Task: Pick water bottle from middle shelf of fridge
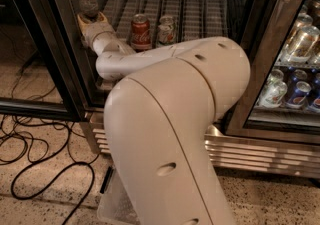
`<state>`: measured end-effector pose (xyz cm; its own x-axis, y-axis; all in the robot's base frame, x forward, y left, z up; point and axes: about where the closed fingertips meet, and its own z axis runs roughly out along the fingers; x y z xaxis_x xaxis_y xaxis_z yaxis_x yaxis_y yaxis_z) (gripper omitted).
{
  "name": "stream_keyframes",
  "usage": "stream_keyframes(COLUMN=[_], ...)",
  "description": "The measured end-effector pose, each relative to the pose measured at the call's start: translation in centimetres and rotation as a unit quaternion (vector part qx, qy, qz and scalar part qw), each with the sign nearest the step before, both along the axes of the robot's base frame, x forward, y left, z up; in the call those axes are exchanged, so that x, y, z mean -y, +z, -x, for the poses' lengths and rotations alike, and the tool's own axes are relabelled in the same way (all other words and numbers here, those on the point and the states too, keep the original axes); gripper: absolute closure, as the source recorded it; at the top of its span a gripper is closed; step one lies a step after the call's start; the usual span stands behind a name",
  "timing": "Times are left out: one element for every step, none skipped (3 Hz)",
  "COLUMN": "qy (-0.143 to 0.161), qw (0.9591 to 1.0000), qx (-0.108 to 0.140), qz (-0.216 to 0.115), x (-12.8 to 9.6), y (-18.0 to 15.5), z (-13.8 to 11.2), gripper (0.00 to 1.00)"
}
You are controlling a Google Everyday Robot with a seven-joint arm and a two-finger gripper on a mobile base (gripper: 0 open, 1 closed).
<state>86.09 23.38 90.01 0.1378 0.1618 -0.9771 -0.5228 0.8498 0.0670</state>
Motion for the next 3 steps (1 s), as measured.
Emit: stream_keyframes(qy=[0.005, 0.005, -0.003], qw=[0.9999, 0.9999, 0.9996], qx=[-0.003, -0.003, -0.024], qz=[0.014, 0.014, -0.016], x=[-1.1, -1.1, -0.27], y=[-0.29, -0.29, 0.14], z=[4.0, 4.0, 4.32], gripper=[1.0, 1.0, 1.0])
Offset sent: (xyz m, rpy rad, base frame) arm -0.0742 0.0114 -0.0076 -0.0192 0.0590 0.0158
